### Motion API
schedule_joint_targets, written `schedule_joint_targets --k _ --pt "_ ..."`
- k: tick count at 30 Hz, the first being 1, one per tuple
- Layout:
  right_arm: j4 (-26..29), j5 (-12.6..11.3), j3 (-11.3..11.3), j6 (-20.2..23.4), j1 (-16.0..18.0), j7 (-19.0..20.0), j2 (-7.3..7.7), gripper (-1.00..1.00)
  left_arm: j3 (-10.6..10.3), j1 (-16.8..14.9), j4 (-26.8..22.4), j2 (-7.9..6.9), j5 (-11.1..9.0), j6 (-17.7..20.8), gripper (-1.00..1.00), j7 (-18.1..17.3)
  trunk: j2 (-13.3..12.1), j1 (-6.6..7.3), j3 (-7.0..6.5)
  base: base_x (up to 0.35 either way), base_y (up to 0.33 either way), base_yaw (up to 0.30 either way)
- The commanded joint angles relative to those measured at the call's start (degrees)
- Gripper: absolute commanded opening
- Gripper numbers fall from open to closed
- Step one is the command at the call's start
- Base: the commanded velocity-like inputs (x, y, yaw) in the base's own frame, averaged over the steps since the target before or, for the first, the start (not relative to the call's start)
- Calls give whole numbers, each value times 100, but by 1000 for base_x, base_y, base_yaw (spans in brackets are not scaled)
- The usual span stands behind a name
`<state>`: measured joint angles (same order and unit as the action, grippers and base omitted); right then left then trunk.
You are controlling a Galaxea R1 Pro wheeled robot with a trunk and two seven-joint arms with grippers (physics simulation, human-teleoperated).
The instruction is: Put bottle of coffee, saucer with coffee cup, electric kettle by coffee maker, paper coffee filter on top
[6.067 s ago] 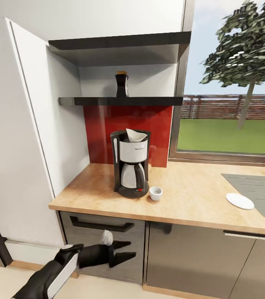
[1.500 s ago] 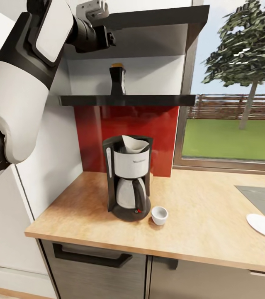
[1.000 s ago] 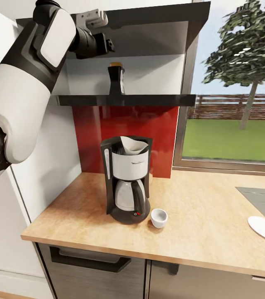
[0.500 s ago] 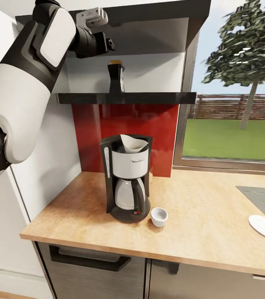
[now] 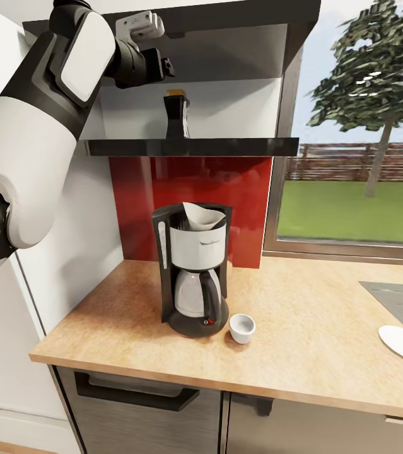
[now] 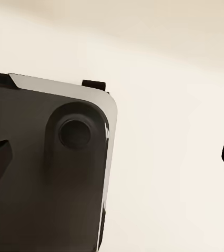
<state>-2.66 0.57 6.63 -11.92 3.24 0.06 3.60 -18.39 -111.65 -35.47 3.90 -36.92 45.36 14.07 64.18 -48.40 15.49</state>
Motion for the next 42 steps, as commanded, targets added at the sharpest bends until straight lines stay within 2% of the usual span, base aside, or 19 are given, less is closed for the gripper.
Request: schedule_joint_targets --k 1,8,11,29,30,31,34,36,42 --pt "-24 5 32 -40 10 1 0 100 -20 -6 -4 -3 -60 8 100 52 5 0 8 0 0 0" --pt "-24 5 32 -41 10 2 0 100 -24 -6 -4 -3 -58 14 100 49 5 0 8 0 0 0" --pt "-24 5 32 -41 10 2 0 100 -23 -6 -4 -3 -60 15 100 50 125 -66 61 0 0 0" --pt "-28 52 40 -43 -6 -5 3 100 -19 -6 -2 -3 -56 9 100 52 125 -66 61 47 0 0" --pt "-29 88 40 -42 -7 -5 4 100 -18 -6 -3 -3 -57 9 100 52 125 -66 61 42 0 0" --pt "-32 418 40 -45 -87 -19 3 100 -22 -6 -7 -3 -55 10 100 52 125 -66 61 98 0 0" --pt "-32 644 40 -46 -173 -25 2 100 -23 -6 -10 -3 -56 9 100 52 125 -66 61 171 0 0" --pt "-33 963 40 -47 -254 -28 0 100 -24 -6 -22 -3 -58 9 100 56 125 -66 61 124 0 0" --pt "-33 1073 40 -47 -283 -30 0 100 -25 -6 -29 -3 -54 9 100 55 125 -66 61 133 0 0"
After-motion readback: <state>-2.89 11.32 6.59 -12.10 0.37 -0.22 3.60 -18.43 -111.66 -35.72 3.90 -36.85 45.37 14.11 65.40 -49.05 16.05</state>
